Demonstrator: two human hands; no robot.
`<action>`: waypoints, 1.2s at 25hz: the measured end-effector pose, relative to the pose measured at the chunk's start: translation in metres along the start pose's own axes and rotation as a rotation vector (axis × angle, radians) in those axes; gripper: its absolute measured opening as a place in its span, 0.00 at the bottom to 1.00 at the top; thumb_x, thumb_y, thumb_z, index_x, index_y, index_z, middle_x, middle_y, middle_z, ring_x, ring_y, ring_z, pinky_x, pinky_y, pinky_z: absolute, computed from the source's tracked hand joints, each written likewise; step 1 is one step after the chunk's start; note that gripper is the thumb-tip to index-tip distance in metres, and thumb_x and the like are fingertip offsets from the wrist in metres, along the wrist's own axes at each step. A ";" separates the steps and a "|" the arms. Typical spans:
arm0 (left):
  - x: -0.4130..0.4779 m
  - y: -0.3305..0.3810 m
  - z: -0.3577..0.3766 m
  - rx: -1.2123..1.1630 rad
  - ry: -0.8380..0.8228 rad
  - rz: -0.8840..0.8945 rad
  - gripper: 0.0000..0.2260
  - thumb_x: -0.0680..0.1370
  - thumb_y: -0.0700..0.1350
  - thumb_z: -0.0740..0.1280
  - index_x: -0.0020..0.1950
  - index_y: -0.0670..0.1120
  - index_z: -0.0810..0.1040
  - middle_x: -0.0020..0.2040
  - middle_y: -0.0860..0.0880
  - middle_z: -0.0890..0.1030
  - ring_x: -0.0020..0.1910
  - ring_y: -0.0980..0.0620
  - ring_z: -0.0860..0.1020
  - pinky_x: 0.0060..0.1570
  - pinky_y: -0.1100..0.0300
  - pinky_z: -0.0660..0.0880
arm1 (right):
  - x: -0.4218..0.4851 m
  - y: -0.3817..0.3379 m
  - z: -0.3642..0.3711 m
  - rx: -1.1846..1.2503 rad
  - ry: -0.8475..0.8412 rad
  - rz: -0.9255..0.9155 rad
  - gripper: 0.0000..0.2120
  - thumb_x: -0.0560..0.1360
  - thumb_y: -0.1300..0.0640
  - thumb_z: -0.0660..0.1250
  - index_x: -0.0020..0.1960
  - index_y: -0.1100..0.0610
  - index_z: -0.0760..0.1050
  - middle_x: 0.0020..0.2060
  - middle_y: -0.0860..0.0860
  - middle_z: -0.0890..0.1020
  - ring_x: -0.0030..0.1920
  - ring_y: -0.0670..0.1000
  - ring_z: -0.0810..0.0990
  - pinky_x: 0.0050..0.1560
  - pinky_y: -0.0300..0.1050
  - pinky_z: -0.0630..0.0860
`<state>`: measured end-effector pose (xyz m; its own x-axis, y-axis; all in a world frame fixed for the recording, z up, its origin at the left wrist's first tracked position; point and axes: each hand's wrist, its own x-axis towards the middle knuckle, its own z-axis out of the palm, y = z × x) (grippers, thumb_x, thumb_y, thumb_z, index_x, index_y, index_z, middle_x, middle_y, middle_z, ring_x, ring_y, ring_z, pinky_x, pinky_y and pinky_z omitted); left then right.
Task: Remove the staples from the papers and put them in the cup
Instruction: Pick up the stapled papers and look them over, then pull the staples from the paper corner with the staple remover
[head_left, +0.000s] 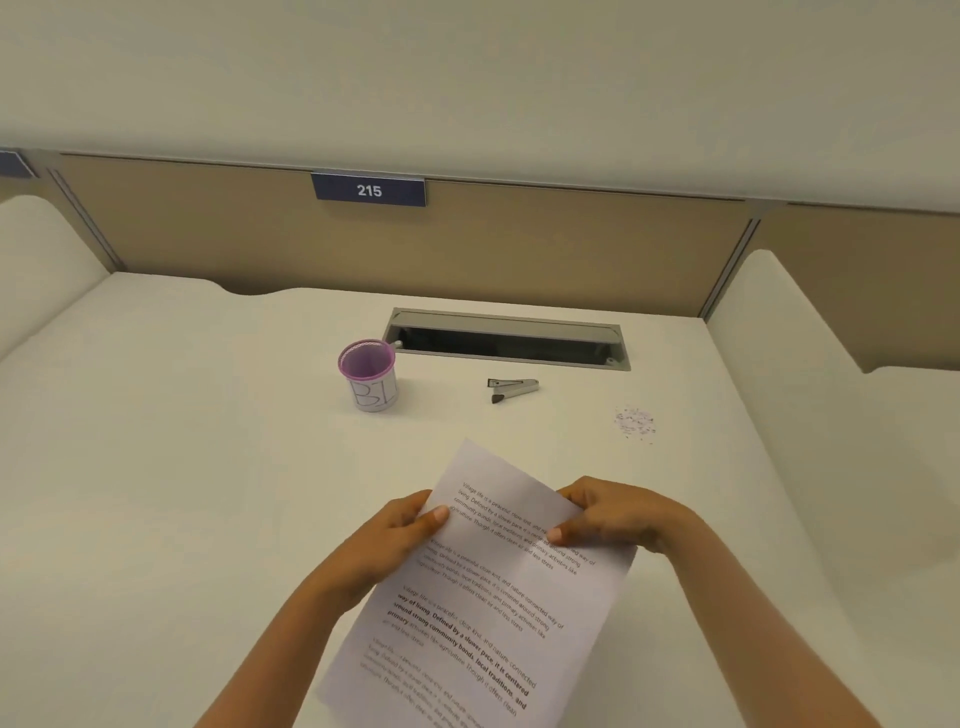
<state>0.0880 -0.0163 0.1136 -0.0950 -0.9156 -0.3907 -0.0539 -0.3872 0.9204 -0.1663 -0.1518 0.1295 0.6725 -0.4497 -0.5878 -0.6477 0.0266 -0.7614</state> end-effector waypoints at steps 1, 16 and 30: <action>0.004 -0.001 -0.007 -0.014 0.013 -0.013 0.14 0.81 0.50 0.61 0.62 0.45 0.77 0.55 0.42 0.84 0.53 0.39 0.83 0.56 0.41 0.78 | 0.008 -0.003 0.001 0.002 0.003 0.013 0.10 0.74 0.57 0.70 0.55 0.55 0.81 0.50 0.54 0.86 0.49 0.56 0.85 0.52 0.51 0.80; 0.062 0.018 -0.152 0.100 0.103 -0.027 0.10 0.82 0.46 0.60 0.59 0.48 0.79 0.50 0.46 0.87 0.46 0.45 0.86 0.46 0.52 0.82 | 0.204 -0.040 -0.065 -0.494 0.559 0.089 0.23 0.76 0.50 0.68 0.70 0.49 0.69 0.70 0.52 0.72 0.66 0.53 0.72 0.65 0.48 0.71; 0.089 0.017 -0.146 0.254 0.047 -0.101 0.09 0.82 0.49 0.60 0.55 0.51 0.80 0.48 0.47 0.87 0.44 0.46 0.86 0.50 0.42 0.81 | 0.235 -0.019 -0.085 -0.669 0.541 0.025 0.19 0.79 0.54 0.65 0.68 0.55 0.69 0.63 0.53 0.74 0.60 0.54 0.74 0.62 0.46 0.71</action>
<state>0.2239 -0.1202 0.0966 -0.0303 -0.8803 -0.4734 -0.3093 -0.4421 0.8420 -0.0264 -0.3335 0.0288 0.5022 -0.8244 -0.2612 -0.8492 -0.4131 -0.3290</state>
